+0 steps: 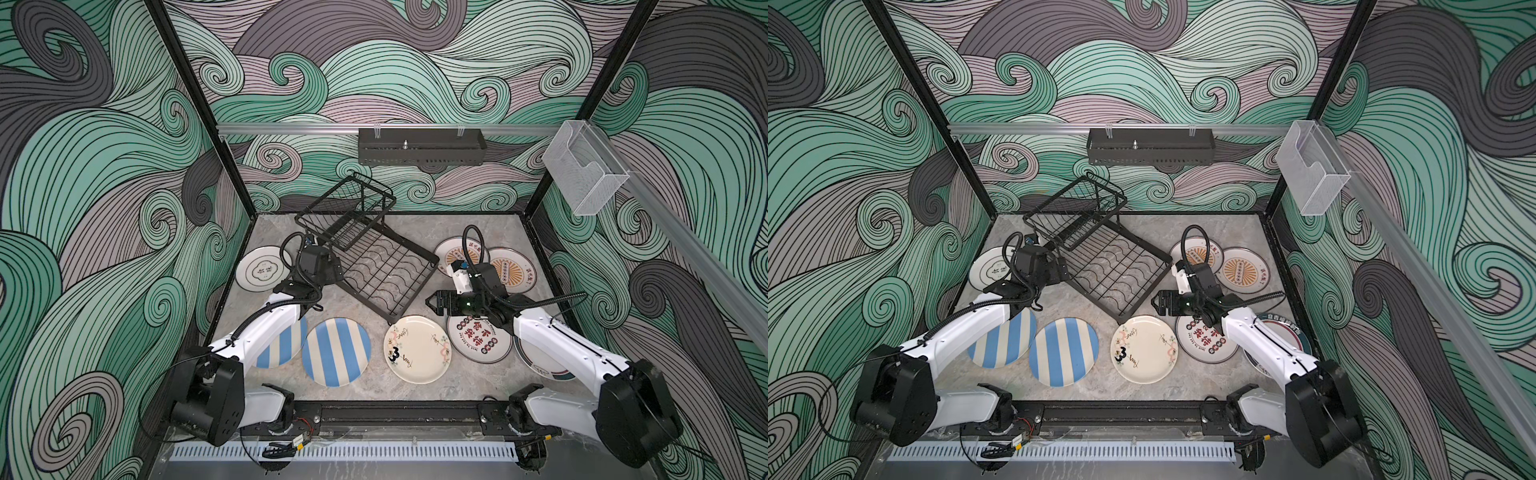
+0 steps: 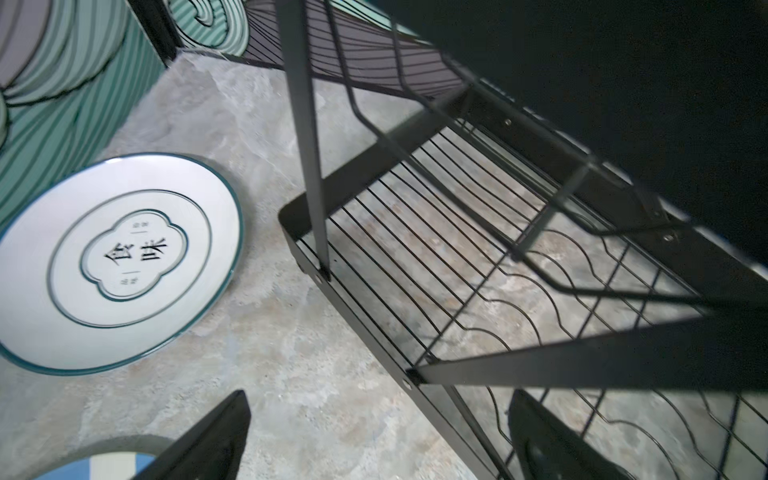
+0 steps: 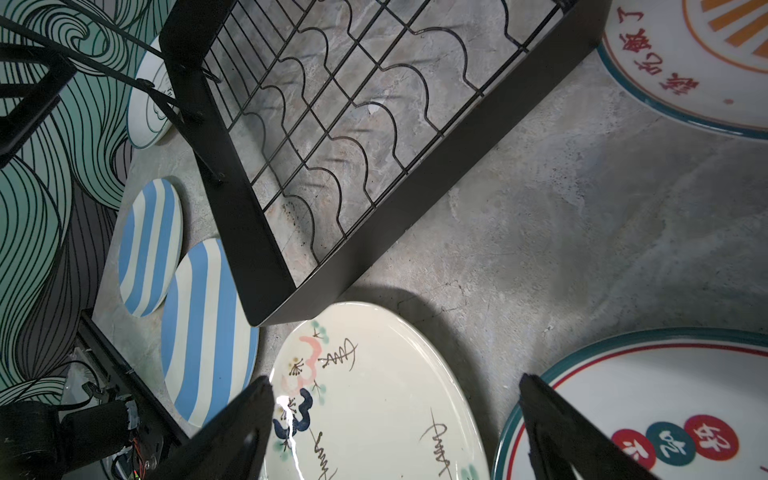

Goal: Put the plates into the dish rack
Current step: 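Move the right gripper toward the cream flower plate while the left gripper approaches the rack, then lower the right gripper and close it on the cream flower plate's rim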

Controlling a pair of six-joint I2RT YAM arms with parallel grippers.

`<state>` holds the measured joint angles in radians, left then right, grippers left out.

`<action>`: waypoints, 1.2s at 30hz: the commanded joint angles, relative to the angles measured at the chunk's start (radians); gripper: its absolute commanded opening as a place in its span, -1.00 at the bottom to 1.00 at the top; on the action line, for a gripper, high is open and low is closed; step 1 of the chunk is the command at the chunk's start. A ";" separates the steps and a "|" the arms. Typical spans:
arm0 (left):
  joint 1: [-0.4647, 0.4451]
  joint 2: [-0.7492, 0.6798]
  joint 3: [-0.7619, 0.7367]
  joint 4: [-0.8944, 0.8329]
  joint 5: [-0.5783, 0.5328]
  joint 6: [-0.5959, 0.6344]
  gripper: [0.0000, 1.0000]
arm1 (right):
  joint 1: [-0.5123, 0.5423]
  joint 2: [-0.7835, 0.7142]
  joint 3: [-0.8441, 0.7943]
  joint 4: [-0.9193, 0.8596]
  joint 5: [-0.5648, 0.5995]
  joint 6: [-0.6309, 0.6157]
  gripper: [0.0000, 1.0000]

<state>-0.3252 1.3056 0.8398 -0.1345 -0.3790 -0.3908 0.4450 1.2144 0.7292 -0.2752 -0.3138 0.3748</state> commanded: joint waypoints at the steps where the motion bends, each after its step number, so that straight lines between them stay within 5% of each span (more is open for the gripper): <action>1: 0.000 0.014 0.036 0.004 -0.132 0.007 0.97 | 0.006 -0.033 -0.026 0.008 0.016 -0.004 0.84; 24: 0.030 -0.014 -0.024 0.026 -0.322 0.001 0.97 | 0.004 -0.115 -0.111 -0.115 0.090 0.057 0.85; 31: 0.030 -0.100 0.022 -0.138 -0.169 -0.118 0.97 | 0.004 -0.146 -0.148 -0.267 0.005 0.173 0.76; 36: 0.027 -0.176 -0.018 -0.192 0.095 -0.189 0.97 | 0.006 -0.177 -0.210 -0.290 -0.051 0.221 0.68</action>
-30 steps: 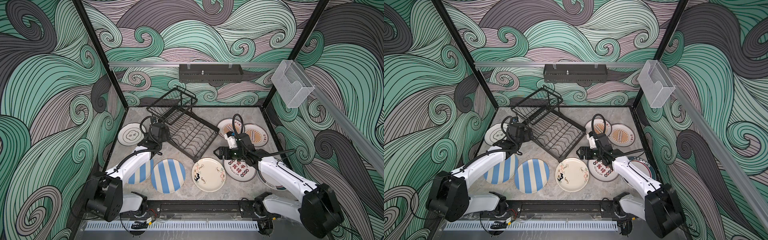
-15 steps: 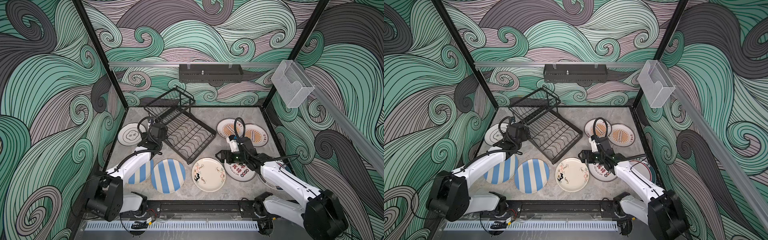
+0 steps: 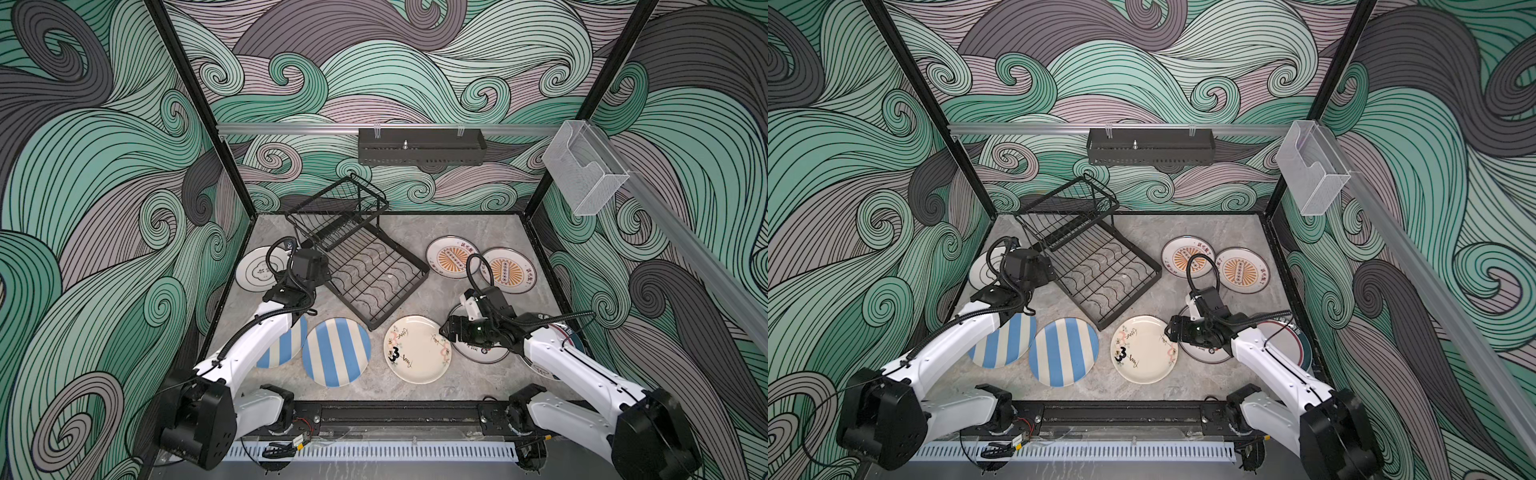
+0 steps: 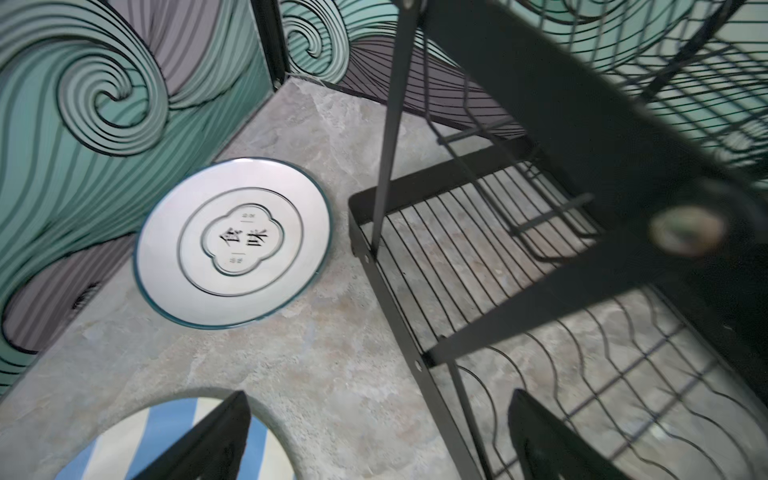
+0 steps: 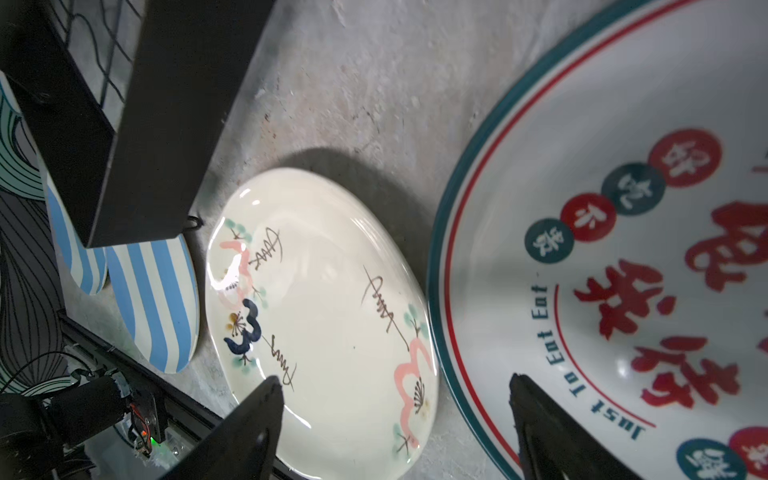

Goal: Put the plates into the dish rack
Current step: 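Lower the right gripper and close it on the cream flower plate's rim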

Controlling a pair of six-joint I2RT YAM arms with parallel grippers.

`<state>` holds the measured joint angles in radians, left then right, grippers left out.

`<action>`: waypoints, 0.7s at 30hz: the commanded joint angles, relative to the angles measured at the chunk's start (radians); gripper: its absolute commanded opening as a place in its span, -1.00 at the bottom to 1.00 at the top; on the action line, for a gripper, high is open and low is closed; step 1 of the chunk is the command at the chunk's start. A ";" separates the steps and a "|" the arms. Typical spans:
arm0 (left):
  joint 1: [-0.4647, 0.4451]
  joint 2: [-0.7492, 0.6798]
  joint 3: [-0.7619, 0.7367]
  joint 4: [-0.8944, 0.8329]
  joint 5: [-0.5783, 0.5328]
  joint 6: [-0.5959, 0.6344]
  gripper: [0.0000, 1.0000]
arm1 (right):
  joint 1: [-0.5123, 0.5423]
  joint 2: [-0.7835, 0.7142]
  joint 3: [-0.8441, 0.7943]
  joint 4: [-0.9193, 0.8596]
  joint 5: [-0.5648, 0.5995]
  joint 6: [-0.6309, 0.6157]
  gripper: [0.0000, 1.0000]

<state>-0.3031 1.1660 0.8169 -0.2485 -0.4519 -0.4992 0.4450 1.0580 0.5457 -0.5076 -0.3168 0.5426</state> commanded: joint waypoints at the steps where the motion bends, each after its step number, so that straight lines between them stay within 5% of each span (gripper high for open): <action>1: 0.003 -0.054 -0.020 -0.071 0.223 -0.105 0.97 | 0.009 -0.029 -0.040 -0.051 -0.064 0.059 0.66; 6: -0.011 -0.120 -0.107 -0.089 0.379 -0.149 0.97 | 0.033 -0.083 -0.109 -0.012 -0.114 0.112 0.60; 14: -0.036 -0.211 -0.116 -0.210 0.389 -0.112 0.97 | 0.056 -0.171 -0.154 0.029 -0.113 0.188 0.55; 21: -0.048 -0.204 -0.117 -0.212 0.436 -0.082 0.97 | 0.068 -0.197 -0.065 -0.126 -0.062 0.128 0.56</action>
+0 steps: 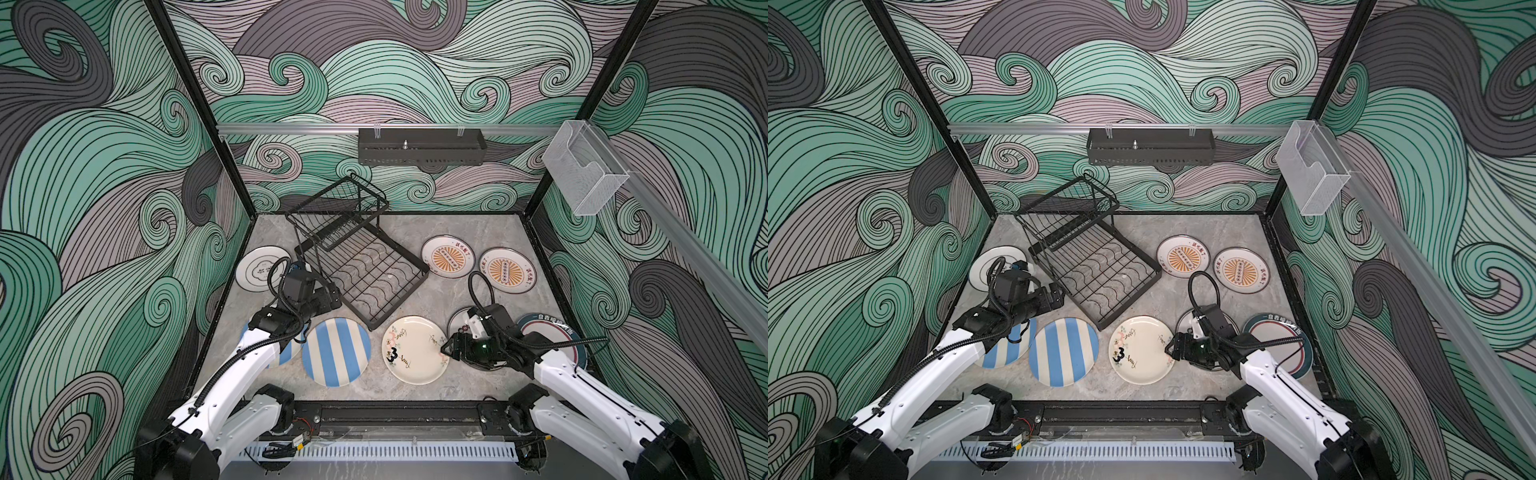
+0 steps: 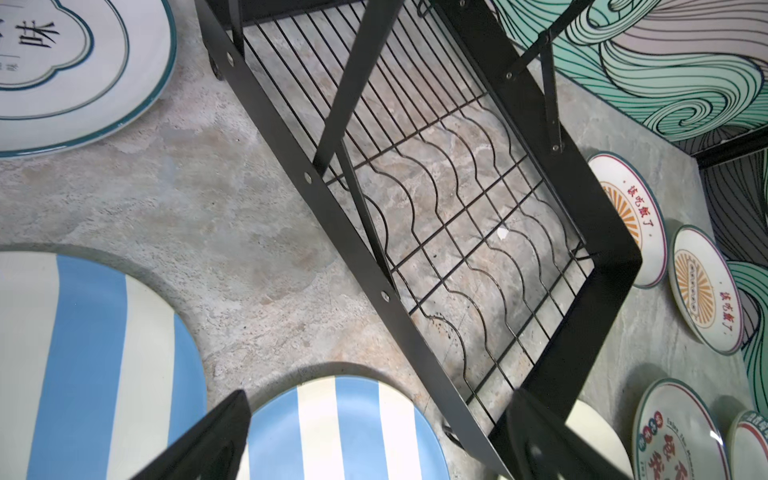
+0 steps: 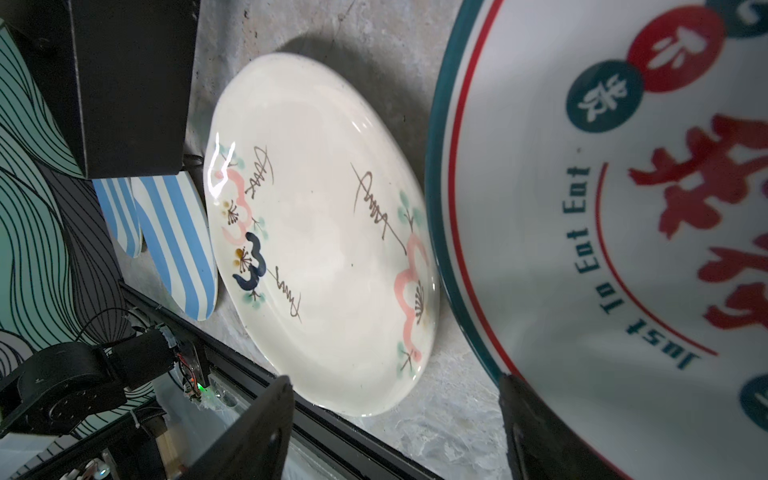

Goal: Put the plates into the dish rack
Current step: 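Lower the right gripper and close it on the cream flower plate's rim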

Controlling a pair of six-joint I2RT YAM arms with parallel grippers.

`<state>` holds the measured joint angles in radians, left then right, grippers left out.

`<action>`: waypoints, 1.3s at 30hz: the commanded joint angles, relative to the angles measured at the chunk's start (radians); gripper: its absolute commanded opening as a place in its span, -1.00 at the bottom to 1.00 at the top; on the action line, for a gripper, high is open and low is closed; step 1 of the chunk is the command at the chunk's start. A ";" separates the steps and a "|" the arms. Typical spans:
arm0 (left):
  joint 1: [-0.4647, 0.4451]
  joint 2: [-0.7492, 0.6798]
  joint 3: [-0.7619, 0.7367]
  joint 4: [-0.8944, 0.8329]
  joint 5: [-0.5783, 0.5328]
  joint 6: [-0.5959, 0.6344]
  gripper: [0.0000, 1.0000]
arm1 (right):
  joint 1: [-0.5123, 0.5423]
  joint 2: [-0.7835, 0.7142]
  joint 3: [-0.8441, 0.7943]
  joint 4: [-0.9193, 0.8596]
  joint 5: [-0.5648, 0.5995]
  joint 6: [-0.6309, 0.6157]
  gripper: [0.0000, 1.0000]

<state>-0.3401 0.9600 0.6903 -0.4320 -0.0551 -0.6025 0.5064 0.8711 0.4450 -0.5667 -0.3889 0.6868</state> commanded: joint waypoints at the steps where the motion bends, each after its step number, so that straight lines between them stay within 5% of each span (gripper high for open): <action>1: -0.016 0.004 0.009 -0.023 0.052 0.026 0.97 | 0.009 -0.009 0.030 -0.056 -0.014 -0.007 0.56; 10: -0.074 -0.003 -0.016 -0.040 0.095 0.052 0.97 | 0.077 -0.065 -0.040 0.017 -0.111 0.048 0.57; 39: -0.158 -0.052 -0.109 0.049 0.196 0.113 0.97 | 0.092 -0.093 -0.323 0.449 -0.032 0.299 0.46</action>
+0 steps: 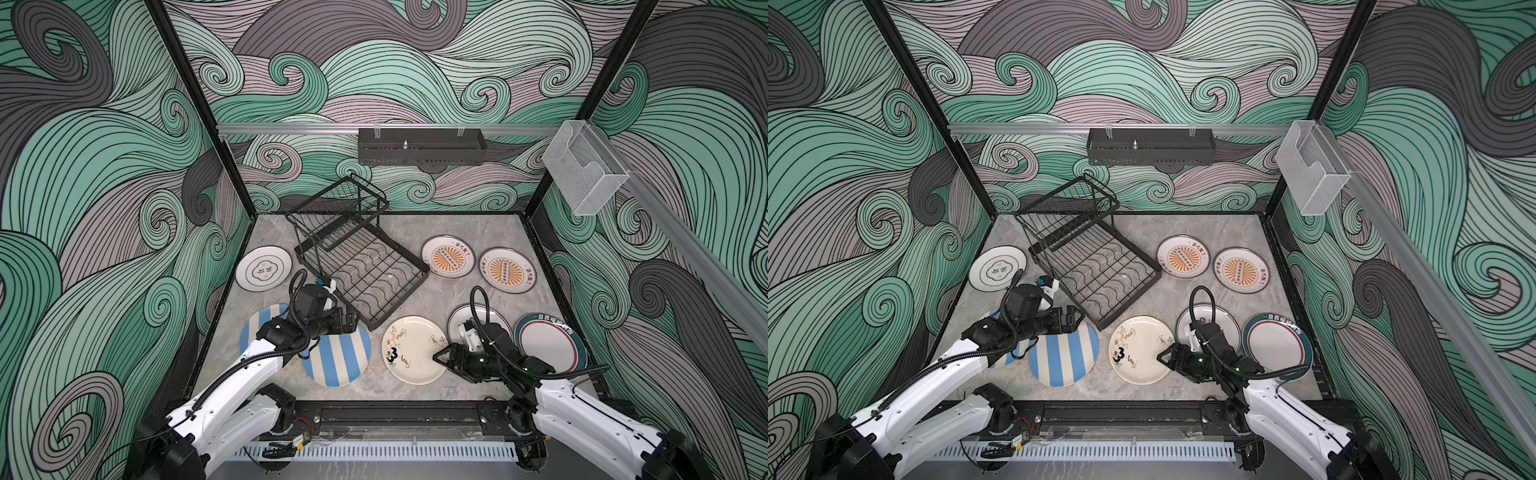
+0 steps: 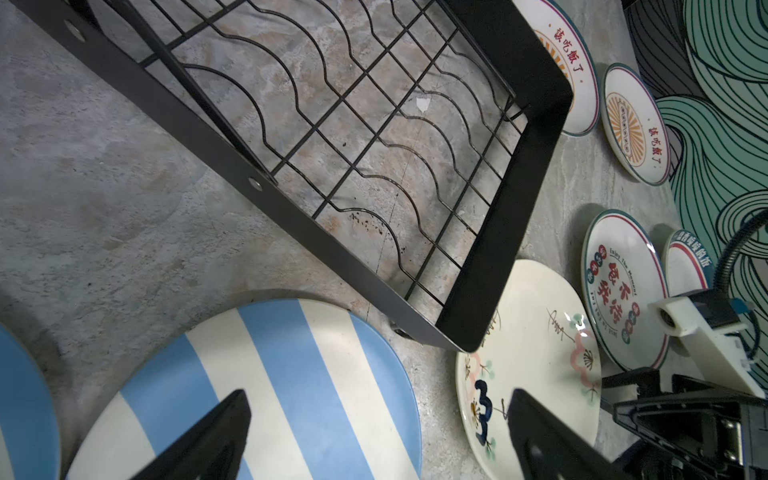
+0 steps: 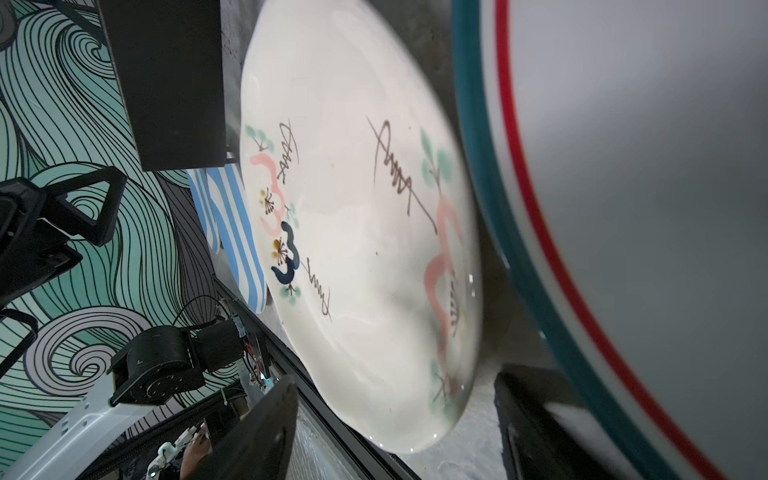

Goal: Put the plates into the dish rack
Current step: 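Lower the right gripper and close it on the cream flower plate's rim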

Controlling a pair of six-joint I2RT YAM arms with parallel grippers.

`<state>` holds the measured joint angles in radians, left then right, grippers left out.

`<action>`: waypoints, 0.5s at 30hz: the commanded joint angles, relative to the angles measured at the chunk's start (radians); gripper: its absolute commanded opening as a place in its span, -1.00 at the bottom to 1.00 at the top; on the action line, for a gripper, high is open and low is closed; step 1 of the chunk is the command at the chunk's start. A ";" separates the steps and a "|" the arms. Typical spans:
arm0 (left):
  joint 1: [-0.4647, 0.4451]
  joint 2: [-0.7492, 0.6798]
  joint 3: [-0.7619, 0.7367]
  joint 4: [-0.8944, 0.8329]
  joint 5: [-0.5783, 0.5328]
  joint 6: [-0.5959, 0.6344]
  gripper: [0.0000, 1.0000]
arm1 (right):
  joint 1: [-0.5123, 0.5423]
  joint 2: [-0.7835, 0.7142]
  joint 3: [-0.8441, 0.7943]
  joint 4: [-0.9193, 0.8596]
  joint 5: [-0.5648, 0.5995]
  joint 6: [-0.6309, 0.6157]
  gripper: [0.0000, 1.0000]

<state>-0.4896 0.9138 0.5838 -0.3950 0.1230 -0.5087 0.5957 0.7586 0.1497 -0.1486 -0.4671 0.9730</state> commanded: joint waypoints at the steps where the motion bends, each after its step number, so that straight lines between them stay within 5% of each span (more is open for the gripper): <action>1: -0.009 -0.004 -0.005 0.013 0.017 0.018 0.97 | 0.004 0.023 -0.028 0.033 0.052 0.011 0.45; 15: -0.012 0.000 -0.010 0.020 0.009 0.019 0.97 | 0.001 -0.032 -0.109 0.108 0.130 0.082 0.11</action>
<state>-0.4942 0.9138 0.5720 -0.3874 0.1246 -0.5049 0.5961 0.7338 0.0719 -0.0090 -0.4088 1.0351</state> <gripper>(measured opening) 0.986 0.558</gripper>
